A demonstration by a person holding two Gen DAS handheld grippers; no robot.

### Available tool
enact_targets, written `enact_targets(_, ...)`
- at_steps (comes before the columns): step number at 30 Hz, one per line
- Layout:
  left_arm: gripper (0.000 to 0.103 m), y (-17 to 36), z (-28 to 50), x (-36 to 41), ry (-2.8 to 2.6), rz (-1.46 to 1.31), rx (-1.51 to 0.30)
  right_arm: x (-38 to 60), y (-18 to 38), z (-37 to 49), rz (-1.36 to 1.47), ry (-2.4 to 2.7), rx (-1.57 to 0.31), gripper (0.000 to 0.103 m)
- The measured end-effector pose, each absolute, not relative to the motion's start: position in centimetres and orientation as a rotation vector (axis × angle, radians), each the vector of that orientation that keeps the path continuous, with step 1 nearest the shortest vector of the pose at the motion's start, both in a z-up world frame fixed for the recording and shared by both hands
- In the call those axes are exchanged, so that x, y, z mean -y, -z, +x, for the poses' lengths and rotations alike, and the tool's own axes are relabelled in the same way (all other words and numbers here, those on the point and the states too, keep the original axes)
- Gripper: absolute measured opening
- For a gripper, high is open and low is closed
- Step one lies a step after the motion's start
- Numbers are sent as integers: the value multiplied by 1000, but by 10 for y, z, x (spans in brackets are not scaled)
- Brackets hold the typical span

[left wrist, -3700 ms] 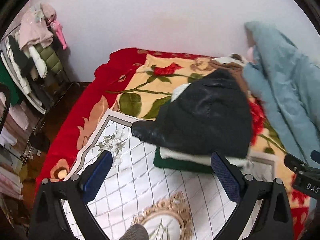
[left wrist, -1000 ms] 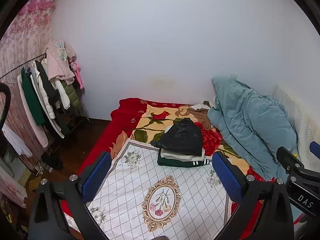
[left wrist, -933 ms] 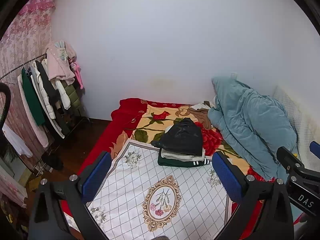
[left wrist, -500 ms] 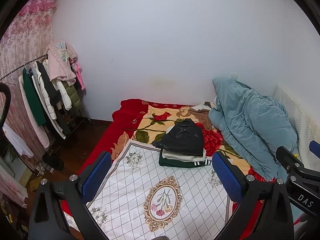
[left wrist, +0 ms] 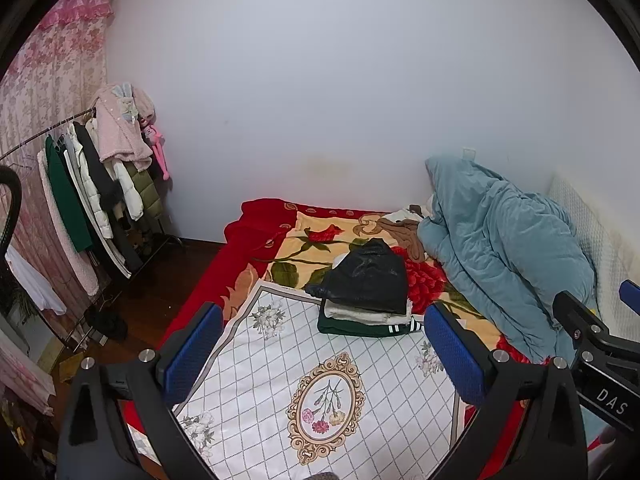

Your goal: Fold large clothes

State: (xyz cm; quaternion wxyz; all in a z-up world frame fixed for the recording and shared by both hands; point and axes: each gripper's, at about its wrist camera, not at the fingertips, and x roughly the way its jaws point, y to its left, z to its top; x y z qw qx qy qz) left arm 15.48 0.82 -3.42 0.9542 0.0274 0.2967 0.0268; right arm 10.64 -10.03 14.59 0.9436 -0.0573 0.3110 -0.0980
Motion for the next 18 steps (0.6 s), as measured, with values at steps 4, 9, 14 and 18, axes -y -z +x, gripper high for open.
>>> enact_targets(4, 103, 33, 155, -7, -53, 56, -598, 100, -146, 108, -117, 200, -633, 103)
enact_targets(9, 103, 33, 157, -6, -55, 55, -597, 99, -145, 104, -114, 202, -633, 103)
enact_targets(14, 103, 32, 157, -6, -55, 55, -597, 100, -145, 103, -117, 205, -628, 103)
enact_targets(18, 103, 32, 157, -8, -61, 56, -591, 99, -145, 101, -114, 205, -630, 103)
